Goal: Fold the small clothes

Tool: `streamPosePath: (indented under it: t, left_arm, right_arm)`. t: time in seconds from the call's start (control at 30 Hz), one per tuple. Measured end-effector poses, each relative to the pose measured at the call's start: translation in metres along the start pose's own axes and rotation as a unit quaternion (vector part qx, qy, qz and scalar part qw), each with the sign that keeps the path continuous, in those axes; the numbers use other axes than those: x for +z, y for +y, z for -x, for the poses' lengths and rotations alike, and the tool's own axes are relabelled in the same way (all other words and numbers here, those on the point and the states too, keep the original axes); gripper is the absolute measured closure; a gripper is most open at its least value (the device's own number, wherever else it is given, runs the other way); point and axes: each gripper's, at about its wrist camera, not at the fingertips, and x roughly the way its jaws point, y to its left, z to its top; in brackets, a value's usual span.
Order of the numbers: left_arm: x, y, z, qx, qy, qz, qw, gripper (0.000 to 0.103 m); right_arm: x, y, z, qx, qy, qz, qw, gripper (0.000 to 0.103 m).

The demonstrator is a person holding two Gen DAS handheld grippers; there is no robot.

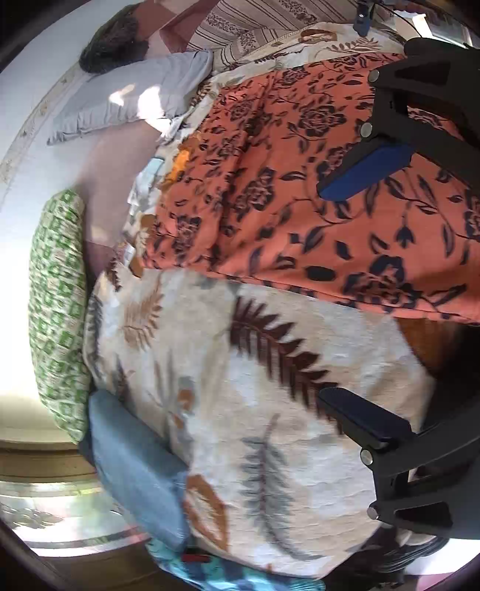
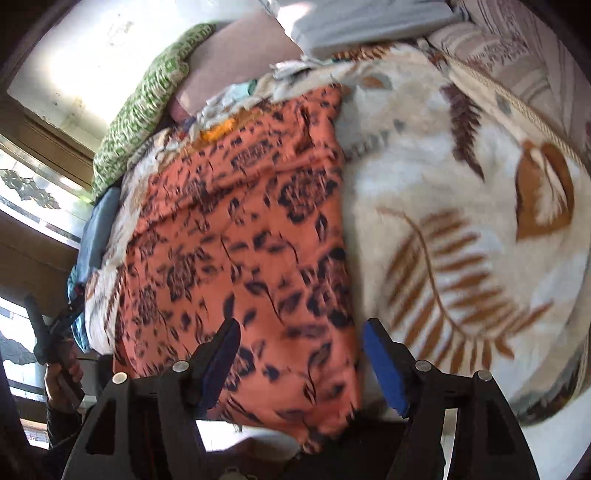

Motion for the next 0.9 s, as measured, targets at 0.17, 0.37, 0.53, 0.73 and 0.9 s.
streamPosePath:
  t: [0.17, 0.37, 0.53, 0.73, 0.9]
  left_arm:
    - [-0.040, 0.018, -0.011, -0.037, 0.066, 0.071, 0.9946, 0.002]
    - [-0.058, 0.029, -0.021, -0.052, 0.116, 0.111, 0.9856, 0.002]
    - [-0.064, 0.029, -0.029, -0.077, 0.140, 0.117, 0.9801, 0.002]
    - [-0.073, 0.025, -0.044, -0.106, 0.199, 0.128, 0.9657, 0.062]
    - [-0.078, 0.048, -0.052, -0.140, 0.214, 0.195, 0.9470, 0.072]
  right_arm:
    - [-0.044, -0.029, -0.029, 0.030, 0.055, -0.072, 0.995, 0.031]
    - [-0.059, -0.024, -0.058, 0.011, 0.097, -0.082, 0.992, 0.031]
    - [-0.060, -0.019, -0.055, 0.029, 0.092, -0.084, 0.992, 0.031]
    - [-0.058, -0.017, -0.057, 0.034, 0.099, -0.091, 0.990, 0.033]
    - [-0.059, -0.020, -0.061, 0.035, 0.110, -0.099, 0.988, 0.039]
